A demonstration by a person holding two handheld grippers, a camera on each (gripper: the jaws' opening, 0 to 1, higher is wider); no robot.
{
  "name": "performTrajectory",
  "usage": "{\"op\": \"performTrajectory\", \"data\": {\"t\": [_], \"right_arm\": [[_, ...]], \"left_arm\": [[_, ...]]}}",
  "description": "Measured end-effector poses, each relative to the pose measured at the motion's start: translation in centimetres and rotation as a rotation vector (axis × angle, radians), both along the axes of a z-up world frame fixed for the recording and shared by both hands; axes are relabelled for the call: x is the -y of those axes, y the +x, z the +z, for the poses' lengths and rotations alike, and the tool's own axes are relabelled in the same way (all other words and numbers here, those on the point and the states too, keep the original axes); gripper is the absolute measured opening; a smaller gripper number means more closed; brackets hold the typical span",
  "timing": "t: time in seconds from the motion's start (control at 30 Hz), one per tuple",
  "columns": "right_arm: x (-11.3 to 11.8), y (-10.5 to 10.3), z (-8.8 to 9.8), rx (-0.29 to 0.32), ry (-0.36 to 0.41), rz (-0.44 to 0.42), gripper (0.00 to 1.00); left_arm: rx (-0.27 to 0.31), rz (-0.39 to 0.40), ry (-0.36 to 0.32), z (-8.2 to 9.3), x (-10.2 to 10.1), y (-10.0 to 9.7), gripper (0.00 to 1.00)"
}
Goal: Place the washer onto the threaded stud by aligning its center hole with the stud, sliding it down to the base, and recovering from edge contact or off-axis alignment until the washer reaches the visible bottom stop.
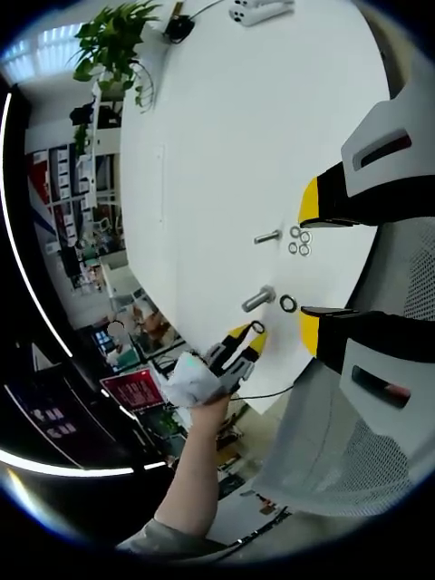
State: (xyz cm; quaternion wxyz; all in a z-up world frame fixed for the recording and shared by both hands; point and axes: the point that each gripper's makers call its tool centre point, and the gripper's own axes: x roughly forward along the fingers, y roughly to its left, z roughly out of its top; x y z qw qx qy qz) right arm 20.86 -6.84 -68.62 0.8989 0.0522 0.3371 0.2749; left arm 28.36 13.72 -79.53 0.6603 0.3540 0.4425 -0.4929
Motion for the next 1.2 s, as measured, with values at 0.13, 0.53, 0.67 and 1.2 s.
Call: {"op": "performTrajectory", "data": {"t": [0.13,0.53,0.67,1.2], "right_arm": [[0.0,0.0,0.0,-0.001,-0.001,0.002,0.37],[0.0,0.1,0.1,0.003,0.004,-0.004,0.37],[0.0,0.1,0.1,0.004,0.006,-0.005,0.37],[0.1,0.1,0.3,0.007,0.013,-0.012,0.37]], "left_arm": [[0.015,-0.006,-0.031,1.3,1.0,0.5,0.18],[0.039,-0.039,-0.089,3.7,3.6,1.5,0.18],[0.037,-0.051,-0.088,3.6,4.3,1.8,0.18],[0.028,-0.098,-0.04,2.5,5.2,2.0,0.18]]}}
